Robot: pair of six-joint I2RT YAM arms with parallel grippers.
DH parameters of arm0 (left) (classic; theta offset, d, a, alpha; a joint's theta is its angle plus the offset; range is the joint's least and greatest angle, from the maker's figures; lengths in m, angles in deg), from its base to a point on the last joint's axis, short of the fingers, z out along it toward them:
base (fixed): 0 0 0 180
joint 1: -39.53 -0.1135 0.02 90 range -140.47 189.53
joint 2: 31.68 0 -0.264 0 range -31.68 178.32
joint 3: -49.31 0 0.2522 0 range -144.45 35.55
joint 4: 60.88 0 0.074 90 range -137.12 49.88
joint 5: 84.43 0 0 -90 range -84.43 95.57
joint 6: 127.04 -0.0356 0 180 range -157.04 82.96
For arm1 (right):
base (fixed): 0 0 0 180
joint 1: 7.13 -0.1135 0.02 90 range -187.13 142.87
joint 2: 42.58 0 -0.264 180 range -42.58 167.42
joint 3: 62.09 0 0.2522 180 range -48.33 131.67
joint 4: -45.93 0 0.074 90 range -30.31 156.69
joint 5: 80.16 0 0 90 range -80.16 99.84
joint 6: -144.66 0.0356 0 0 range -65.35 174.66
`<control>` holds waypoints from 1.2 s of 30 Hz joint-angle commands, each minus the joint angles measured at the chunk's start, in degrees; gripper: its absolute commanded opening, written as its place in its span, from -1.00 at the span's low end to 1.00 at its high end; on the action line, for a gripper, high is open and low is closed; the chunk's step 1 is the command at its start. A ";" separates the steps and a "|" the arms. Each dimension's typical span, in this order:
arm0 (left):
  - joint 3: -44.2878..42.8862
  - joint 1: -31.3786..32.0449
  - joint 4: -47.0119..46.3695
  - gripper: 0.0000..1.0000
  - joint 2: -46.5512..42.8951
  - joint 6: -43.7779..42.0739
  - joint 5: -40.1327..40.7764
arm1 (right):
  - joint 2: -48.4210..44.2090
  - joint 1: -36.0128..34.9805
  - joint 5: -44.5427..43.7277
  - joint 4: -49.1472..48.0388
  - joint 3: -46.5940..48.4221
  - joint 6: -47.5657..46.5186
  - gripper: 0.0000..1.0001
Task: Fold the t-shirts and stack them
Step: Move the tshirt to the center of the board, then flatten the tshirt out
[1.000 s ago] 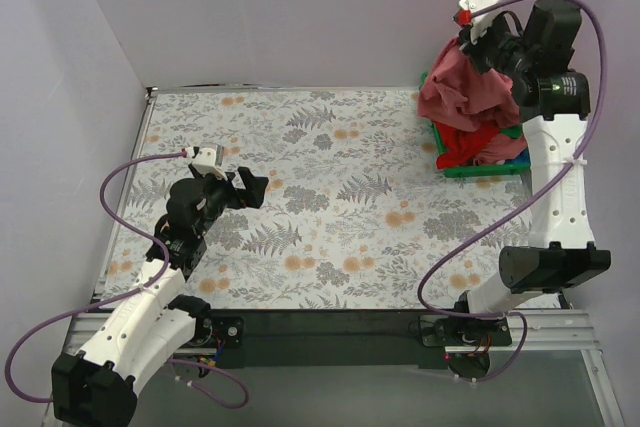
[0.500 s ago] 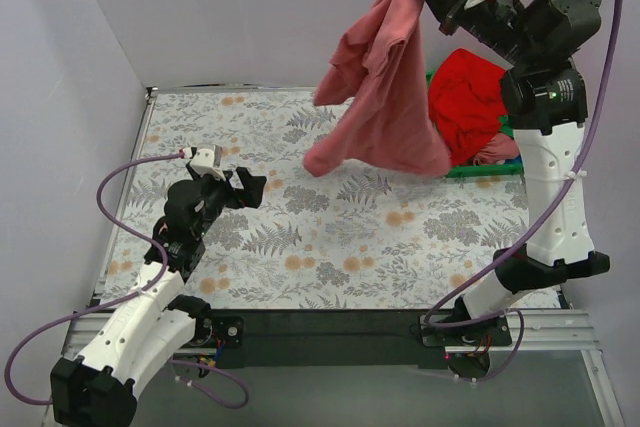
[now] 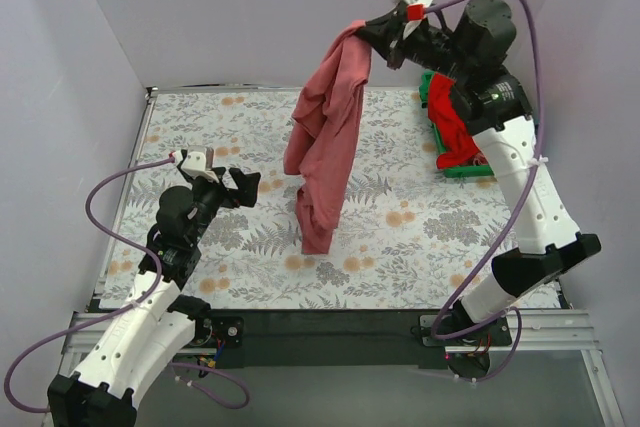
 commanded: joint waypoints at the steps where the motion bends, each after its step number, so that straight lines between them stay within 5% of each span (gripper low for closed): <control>1: -0.76 0.08 -0.66 0.90 -0.95 -1.00 1.34 | -1.50 -0.15 0.87 -0.45 -8.00 -1.09 -0.97; 4: -0.76 0.08 -0.66 0.90 -1.30 -1.00 0.99 | -3.17 -0.59 1.15 0.08 -21.18 -3.73 -0.70; 6: -0.59 0.08 -0.66 0.90 -1.47 -1.00 0.73 | -3.53 -0.59 -2.62 0.43 -28.20 -5.31 -0.22; 7: -0.68 0.08 -0.66 0.90 -1.47 -1.00 0.64 | -3.88 -0.59 -4.46 0.43 -29.73 -7.84 0.22; 10: -0.50 0.08 -0.66 0.90 -1.65 -0.91 -0.50 | -5.11 1.08 -8.25 1.22 -33.59 -10.85 0.78; 13: -0.41 0.08 -1.09 0.90 -1.04 -0.65 -2.87 | -7.30 4.94 -6.33 2.54 -37.02 -10.59 0.96; 24: -1.20 0.17 -2.15 0.93 6.34 1.20 -20.70 | -20.13 17.16 13.62 11.68 -60.93 -16.83 0.97; 31: -2.26 0.17 -1.19 0.93 11.62 2.17 -22.05 | -17.59 18.39 23.08 13.97 -68.58 -16.63 0.89; 36: -2.52 0.17 -0.49 0.93 15.30 2.78 -21.69 | -21.71 19.01 18.55 12.83 -73.84 -21.40 0.92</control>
